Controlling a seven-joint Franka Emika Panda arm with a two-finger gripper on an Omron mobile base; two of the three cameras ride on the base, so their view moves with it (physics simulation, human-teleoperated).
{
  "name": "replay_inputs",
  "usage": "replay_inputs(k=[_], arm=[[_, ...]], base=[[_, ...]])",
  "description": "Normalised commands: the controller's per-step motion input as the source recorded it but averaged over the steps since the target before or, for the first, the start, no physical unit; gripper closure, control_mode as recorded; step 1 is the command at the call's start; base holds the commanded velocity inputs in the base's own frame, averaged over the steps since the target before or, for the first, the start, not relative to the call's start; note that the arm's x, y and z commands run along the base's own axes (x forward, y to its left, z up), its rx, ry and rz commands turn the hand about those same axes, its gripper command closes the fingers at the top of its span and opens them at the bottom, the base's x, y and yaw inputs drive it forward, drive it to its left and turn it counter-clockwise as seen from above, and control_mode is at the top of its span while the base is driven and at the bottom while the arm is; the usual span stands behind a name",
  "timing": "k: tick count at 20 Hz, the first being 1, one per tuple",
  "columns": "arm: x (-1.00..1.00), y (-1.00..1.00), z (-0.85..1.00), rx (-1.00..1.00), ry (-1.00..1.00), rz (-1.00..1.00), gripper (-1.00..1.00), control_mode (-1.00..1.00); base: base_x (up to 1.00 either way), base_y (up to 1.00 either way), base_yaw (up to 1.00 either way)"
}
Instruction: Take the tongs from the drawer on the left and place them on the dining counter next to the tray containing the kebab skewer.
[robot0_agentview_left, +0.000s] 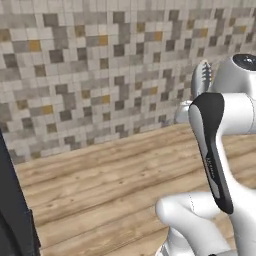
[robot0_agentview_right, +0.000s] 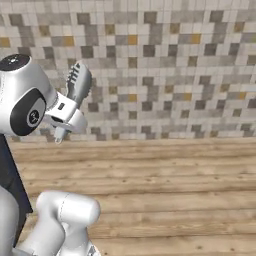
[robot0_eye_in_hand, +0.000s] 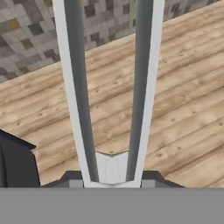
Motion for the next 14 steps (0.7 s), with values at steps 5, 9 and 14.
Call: replay_inputs(k=[5, 9, 14], arm=[[0.00, 0.00, 0.00, 0.00, 0.00, 0.00, 1.00, 1.00], [0.00, 0.00, 0.00, 0.00, 0.00, 0.00, 1.00, 1.00], [0.00, 0.00, 0.00, 0.00, 0.00, 0.00, 1.00, 1.00]], base=[[0.23, 0.00, -0.69], [0.19, 0.00, -0.71], [0.15, 0.00, -0.71]])
